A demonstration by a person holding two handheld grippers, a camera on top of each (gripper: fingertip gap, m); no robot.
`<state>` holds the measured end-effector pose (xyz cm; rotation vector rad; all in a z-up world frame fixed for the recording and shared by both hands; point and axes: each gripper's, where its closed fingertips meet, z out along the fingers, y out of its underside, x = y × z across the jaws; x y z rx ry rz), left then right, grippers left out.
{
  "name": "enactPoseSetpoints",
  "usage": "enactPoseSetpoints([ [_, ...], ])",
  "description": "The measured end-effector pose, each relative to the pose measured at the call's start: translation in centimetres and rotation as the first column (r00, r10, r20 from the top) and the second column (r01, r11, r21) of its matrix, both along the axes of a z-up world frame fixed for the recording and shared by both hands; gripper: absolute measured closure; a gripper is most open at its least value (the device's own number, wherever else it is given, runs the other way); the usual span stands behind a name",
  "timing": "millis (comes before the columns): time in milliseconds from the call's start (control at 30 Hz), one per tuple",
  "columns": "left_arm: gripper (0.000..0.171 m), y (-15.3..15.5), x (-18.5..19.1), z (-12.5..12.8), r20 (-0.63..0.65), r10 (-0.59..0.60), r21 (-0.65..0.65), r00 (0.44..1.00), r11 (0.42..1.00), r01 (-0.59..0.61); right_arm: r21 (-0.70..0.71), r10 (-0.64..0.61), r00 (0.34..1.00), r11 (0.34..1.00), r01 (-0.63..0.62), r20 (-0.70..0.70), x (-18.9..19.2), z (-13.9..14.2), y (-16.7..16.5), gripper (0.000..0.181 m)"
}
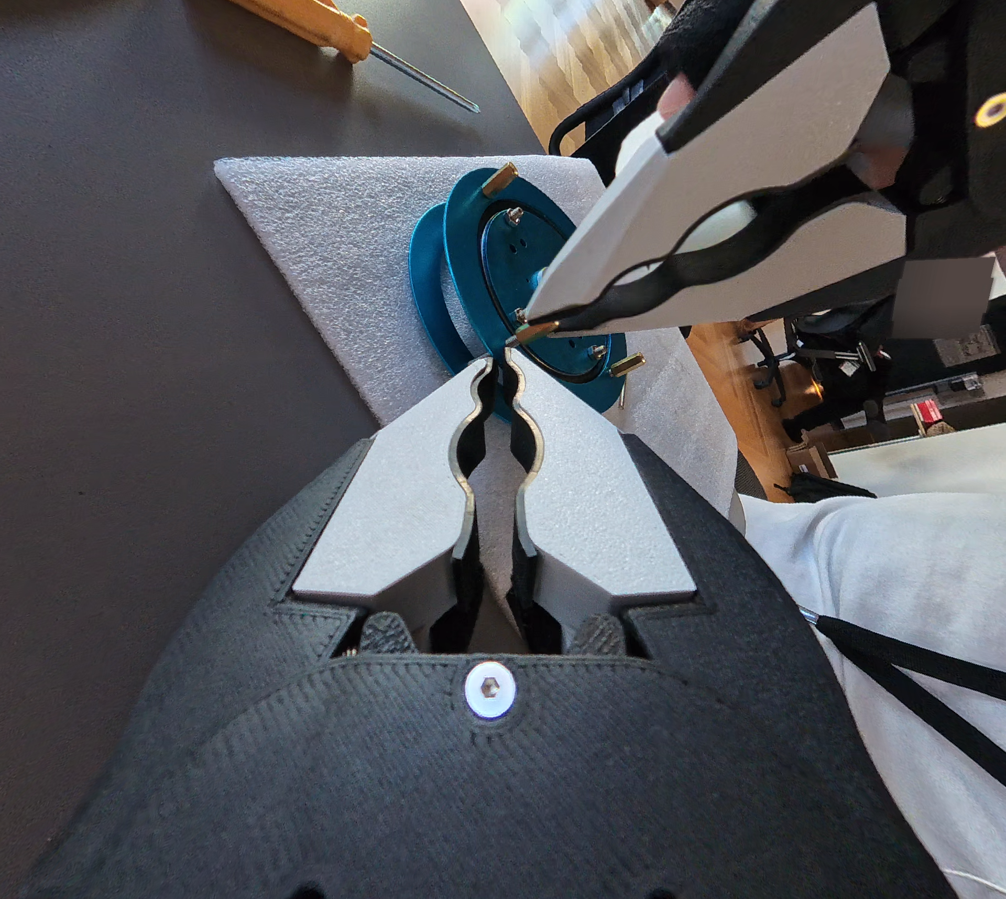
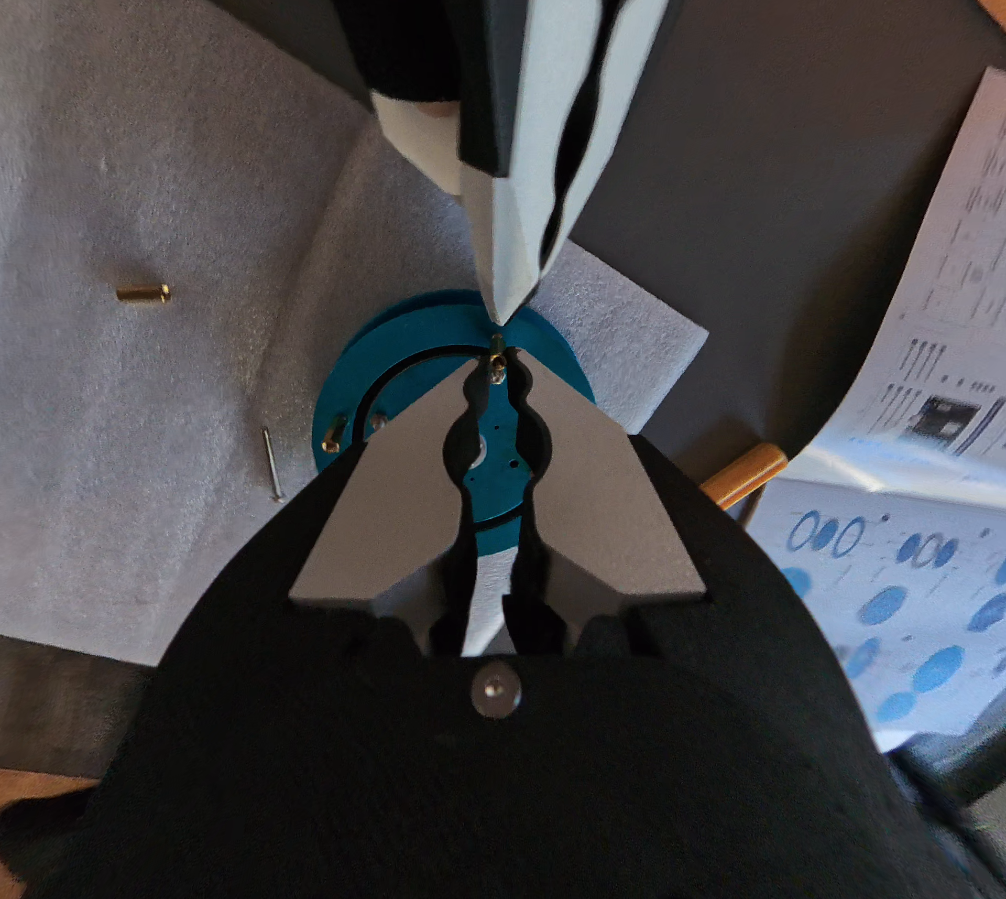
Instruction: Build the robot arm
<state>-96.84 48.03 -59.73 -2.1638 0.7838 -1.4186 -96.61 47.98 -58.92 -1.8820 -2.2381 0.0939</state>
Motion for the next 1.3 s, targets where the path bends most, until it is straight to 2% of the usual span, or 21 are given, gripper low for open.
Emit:
enactPoseSetpoints([
  [33,0.171,0.1,0.0,0.0,-0.001,0.003,0.002,1.000,1.000,-0.003,-0.018,-0.102,0.995,0.995,0.102,0.000,0.1,0.0,0.2,0.176],
  [100,0.171,0.1,0.0,0.0,-0.004,0.002,0.006,1.000,1.000,-0.002,-0.090,-0.357,0.934,0.930,0.355,-0.001,0.1,0.0,0.1,0.176],
  [167,0.171,0.0,0.0,0.0,-0.003,-0.001,0.005,1.000,1.000,0.001,-0.149,-0.499,0.867,0.858,0.492,-0.009,0.1,0.0,0.0,0.175],
  [267,0.171,0.0,0.0,0.1,0.000,-0.002,0.006,1.000,1.000,0.002,-0.166,-0.415,0.907,0.902,0.399,-0.077,-0.6,0.5,0.1,0.166],
  [300,0.171,0.0,0.0,0.1,0.000,-0.002,0.005,1.000,1.000,0.002,-0.162,-0.344,0.933,0.932,0.325,-0.105,-0.9,0.9,0.1,0.159],
  [367,0.171,-0.1,0.0,0.1,0.000,-0.002,0.006,1.000,1.000,0.002,-0.109,-0.148,0.980,0.985,0.134,-0.130,-1.2,1.4,-0.1,0.161],
  [467,0.171,0.0,0.0,0.1,0.000,-0.002,0.006,1.000,1.000,0.002,0.001,0.087,0.996,0.996,-0.087,-0.017,0.0,0.7,-0.6,0.168],
  [733,0.171,-0.1,-0.1,0.0,-0.005,-0.004,0.011,1.000,1.000,0.004,0.074,0.129,0.991,0.989,-0.131,0.036,-0.5,0.2,-0.2,0.176],
  [800,0.171,0.1,-0.1,0.0,-0.010,0.005,0.020,1.000,1.000,-0.005,0.057,-0.041,0.999,0.998,0.041,0.006,-0.6,0.3,0.2,0.176],
  [833,0.171,0.2,-0.2,0.1,-0.011,0.010,0.023,1.000,1.000,-0.009,0.016,-0.216,0.976,0.976,0.216,-0.023,-0.5,0.3,0.4,0.176],
  [867,0.171,0.1,-0.1,0.1,-0.009,0.005,0.021,1.000,1.000,-0.005,-0.066,-0.418,0.907,0.907,0.415,-0.045,-0.4,0.2,0.3,0.176],
  [900,0.171,-0.1,0.0,0.1,-0.005,-0.008,0.013,1.000,1.000,0.009,-0.163,-0.551,0.833,0.827,0.538,-0.046,-0.4,0.2,-0.1,0.175],
  [933,0.171,-0.2,0.0,0.1,-0.002,-0.016,0.010,1.000,1.000,0.016,-0.217,-0.593,0.803,0.793,0.569,-0.057,-0.4,0.3,-0.4,0.174],
  [967,0.171,-0.2,0.0,0.1,-0.001,-0.013,0.012,1.000,1.000,0.013,-0.215,-0.580,0.811,0.804,0.555,-0.077,-0.2,0.3,-0.2,0.175],
  [1033,0.171,-0.1,0.0,0.1,-0.005,-0.008,0.018,1.000,1.000,0.008,-0.159,-0.461,0.876,0.884,0.439,-0.144,0.0,0.8,0.3,0.166],
  [1100,0.171,-0.1,0.0,0.1,-0.004,-0.008,0.018,1.000,1.000,0.008,-0.023,-0.235,0.941,0.971,0.236,-0.242,-0.2,2.1,0.7,0.156],
  [1133,0.171,-0.1,0.0,0.1,-0.006,-0.008,0.020,1.000,1.000,0.008,0.099,-0.082,0.955,0.989,0.114,-0.284,-0.5,2.8,1.0,0.144],
  [1167,0.171,-0.1,0.0,0.1,-0.007,-0.007,0.022,1.000,1.000,0.007,0.211,0.056,0.954,0.977,0.007,-0.294,-0.5,3.1,1.0,0.135],
  [1200,0.171,-0.1,0.0,0.1,-0.007,-0.007,0.023,1.000,1.000,0.007,0.281,0.164,0.949,0.956,-0.086,-0.270,-0.4,2.9,0.7,0.136],
  [1233,0.171,0.0,-0.1,0.1,-0.006,-0.006,0.022,1.000,1.000,0.006,0.305,0.213,0.952,0.942,-0.139,-0.222,-0.1,2.4,0.4,0.137],
  [1300,0.171,0.0,-0.1,0.1,-0.006,-0.006,0.021,1.000,1.000,0.006,0.229,0.191,0.975,0.960,-0.162,-0.110,0.8,0.8,-0.3,0.141],
])
